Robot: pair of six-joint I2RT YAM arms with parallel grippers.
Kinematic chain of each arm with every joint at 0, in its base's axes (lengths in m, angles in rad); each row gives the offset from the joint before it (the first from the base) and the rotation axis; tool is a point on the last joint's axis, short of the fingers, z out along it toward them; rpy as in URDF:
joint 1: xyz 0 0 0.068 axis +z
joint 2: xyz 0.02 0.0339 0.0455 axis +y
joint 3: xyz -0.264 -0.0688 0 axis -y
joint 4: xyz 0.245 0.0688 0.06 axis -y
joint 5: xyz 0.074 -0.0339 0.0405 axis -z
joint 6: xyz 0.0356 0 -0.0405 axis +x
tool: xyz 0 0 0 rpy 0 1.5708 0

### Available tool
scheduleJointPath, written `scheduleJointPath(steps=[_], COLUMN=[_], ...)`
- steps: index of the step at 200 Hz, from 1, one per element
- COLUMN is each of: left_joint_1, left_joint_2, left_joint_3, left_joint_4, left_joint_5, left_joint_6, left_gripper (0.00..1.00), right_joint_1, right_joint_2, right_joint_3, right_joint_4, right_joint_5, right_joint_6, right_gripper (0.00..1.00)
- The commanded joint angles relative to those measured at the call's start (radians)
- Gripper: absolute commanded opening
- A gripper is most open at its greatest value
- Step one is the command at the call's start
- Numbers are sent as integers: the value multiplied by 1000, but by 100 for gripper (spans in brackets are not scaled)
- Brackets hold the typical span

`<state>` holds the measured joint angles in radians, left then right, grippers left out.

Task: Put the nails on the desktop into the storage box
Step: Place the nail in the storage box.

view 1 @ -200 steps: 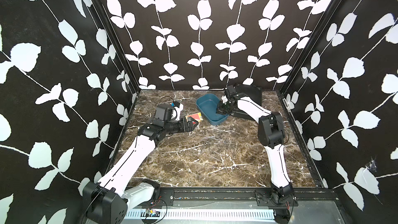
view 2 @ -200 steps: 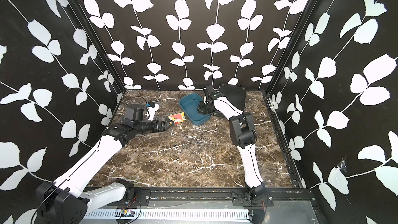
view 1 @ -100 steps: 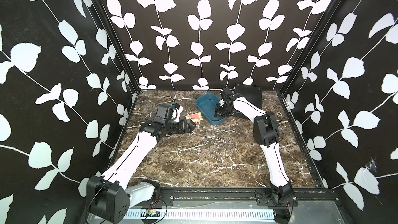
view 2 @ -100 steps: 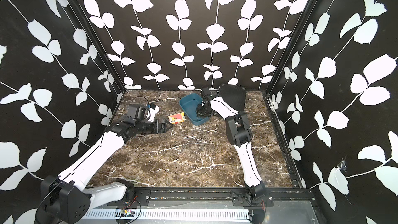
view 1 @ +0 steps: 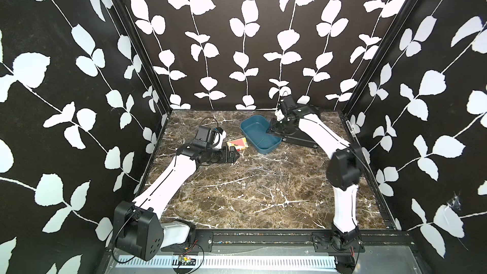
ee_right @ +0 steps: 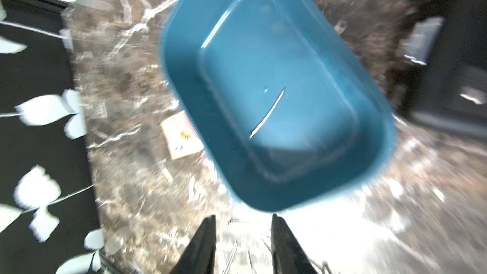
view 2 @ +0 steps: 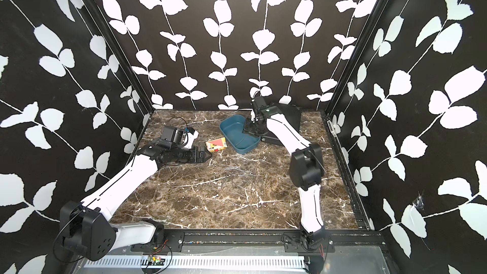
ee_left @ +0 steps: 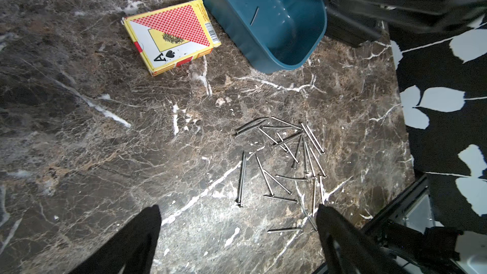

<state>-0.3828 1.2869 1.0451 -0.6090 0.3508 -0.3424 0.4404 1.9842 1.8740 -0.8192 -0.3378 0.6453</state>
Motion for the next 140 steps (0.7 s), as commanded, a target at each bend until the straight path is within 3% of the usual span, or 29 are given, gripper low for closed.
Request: scheduleJointPath(steps=[1, 30, 61, 95, 140], left_joint_1=[-65, -174, -233, -233, -231], left_joint_2=[16, 56, 51, 16, -28], left_joint_3=[-13, -31, -92, -161, -198], left_joint_4=[-47, -48, -15, -6, -61], left_joint_5=[-50, -89, -108, -120, -205], left_joint_6=[44, 35, -1, -58, -141], left_gripper=[94, 90, 89, 89, 90], right_joint_1=[4, 8, 49, 204, 381], right_joint_2=[-109, -278, -403, -432, -392], right_joint_3=[-184, -431, -636, -700, -730], right_joint_4=[-12, -20, 1, -27, 50], right_joint_5=[22, 36, 15, 71, 125], right_joint_6=[-67, -128, -225, -353, -397], right_gripper=[38, 39, 39, 40, 41])
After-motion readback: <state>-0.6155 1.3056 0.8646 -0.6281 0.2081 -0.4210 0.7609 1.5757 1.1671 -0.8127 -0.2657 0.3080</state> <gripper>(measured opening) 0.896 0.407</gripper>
